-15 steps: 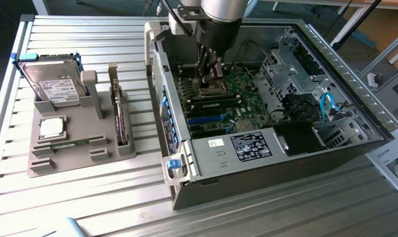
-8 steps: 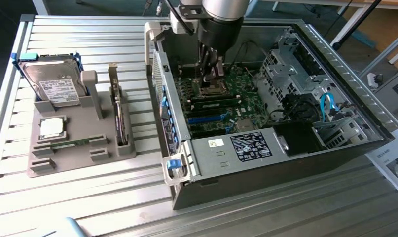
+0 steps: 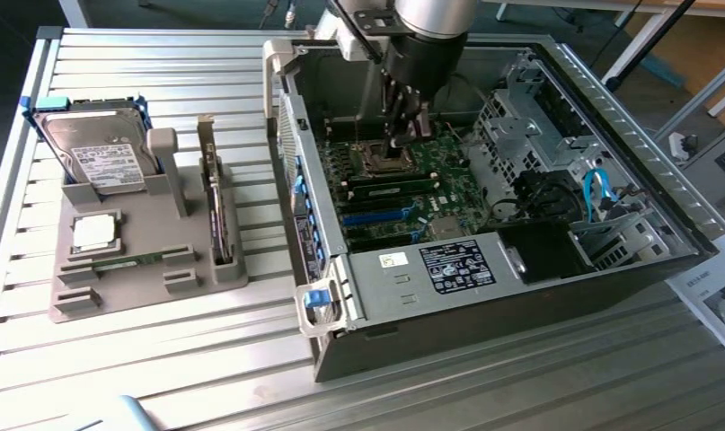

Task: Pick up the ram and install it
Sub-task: 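Press down the ram until it locks into place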

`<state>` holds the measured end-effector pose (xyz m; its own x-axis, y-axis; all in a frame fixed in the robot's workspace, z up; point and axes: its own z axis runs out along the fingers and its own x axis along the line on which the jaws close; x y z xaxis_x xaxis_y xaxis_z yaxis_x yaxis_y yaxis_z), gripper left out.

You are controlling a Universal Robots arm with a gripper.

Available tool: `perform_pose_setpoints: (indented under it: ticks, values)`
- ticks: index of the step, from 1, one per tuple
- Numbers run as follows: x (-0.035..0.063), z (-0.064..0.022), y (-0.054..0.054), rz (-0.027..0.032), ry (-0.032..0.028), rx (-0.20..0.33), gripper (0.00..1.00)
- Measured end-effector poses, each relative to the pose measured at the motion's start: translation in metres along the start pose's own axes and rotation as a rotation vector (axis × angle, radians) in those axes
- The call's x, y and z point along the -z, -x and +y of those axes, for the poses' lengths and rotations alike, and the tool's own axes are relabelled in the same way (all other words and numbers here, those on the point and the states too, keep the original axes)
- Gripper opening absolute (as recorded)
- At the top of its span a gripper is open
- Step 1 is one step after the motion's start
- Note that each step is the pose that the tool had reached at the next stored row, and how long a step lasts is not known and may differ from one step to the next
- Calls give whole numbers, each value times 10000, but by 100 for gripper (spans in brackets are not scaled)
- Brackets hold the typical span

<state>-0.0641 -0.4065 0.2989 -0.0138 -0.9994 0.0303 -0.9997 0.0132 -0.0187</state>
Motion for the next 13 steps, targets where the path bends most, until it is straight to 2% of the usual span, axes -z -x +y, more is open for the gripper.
perform_pose_setpoints:
  ticks: [2,11,13]
  values:
    - [-1,-87,1,0,2,-1,11]
    - [-7,-386,5,0,15,0,11]
    - [-7,-398,5,1,15,0,11]
